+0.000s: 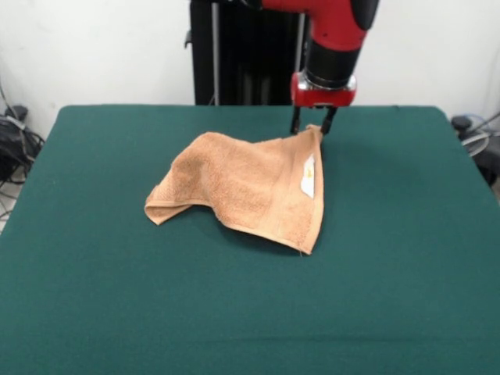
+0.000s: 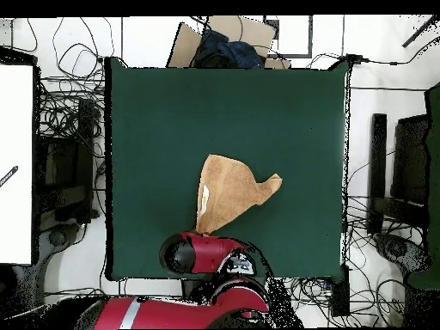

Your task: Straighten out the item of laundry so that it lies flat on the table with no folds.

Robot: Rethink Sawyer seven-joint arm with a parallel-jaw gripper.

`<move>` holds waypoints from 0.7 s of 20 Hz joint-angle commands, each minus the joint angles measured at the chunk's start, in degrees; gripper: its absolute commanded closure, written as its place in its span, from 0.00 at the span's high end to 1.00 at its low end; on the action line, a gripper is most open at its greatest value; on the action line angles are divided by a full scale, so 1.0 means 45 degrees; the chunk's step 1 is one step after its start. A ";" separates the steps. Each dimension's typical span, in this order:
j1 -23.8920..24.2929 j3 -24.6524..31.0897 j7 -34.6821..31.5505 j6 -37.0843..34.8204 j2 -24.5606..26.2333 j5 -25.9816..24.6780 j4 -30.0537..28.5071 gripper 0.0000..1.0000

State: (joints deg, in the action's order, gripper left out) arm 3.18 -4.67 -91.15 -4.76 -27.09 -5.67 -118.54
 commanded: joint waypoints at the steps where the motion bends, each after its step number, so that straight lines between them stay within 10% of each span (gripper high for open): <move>1: 0.0104 0.0412 -0.2356 0.1084 0.0616 0.0082 0.0583 1.00; 14: -0.0053 0.0390 -0.2391 0.1354 0.0836 0.0181 0.0659 1.00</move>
State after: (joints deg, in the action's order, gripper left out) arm 3.16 -4.67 -91.15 -2.84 -25.30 -5.66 -118.52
